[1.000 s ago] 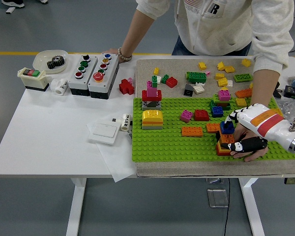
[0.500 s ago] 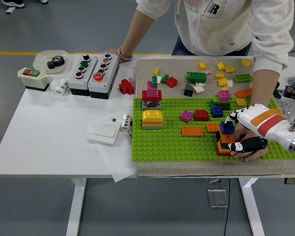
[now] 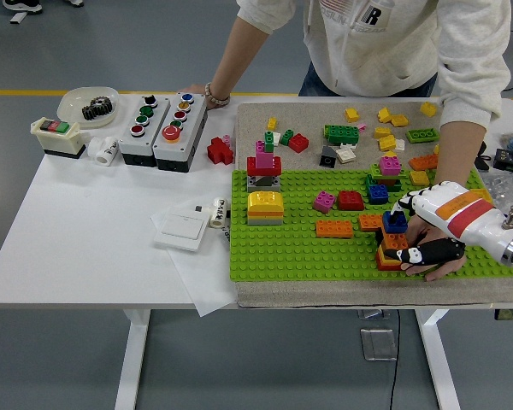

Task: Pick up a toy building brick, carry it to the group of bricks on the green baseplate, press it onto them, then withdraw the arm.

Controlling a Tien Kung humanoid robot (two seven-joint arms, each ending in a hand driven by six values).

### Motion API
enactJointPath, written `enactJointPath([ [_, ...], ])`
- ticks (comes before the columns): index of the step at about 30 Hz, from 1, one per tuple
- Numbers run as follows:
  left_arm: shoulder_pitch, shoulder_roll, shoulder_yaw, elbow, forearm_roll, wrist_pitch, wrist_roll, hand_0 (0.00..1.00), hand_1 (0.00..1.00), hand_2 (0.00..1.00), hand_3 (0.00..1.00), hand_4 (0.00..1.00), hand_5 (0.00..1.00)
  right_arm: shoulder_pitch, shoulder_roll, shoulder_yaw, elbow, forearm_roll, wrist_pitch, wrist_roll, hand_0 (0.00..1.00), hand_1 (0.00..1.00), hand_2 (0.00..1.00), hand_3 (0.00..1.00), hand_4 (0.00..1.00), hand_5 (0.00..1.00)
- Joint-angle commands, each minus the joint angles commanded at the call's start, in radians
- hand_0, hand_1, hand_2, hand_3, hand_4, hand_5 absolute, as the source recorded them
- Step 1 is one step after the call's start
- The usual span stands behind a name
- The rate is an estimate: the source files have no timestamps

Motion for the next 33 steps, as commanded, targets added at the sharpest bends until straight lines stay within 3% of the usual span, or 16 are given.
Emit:
enactJointPath([
  [23, 0.005, -0.001, -0.008, 0.0, 0.011, -0.002, 0.001, 0.426, 0.481, 0.523, 0.595, 0.617, 0.76, -0.004, -0.002, 0.022, 0.018, 0.009, -0.008, 0.003, 0.47, 0.543, 0.623, 0.591, 0.872, 0.668],
  [33, 0.008, -0.002, -0.012, 0.0, 0.019, -0.005, 0.003, 0.426, 0.481, 0.524, 0.594, 0.618, 0.762, -0.001, 0.01, 0.021, -0.008, 0.014, -0.013, 0.004, 0.47, 0.544, 0.623, 0.593, 0.873, 0.666],
])
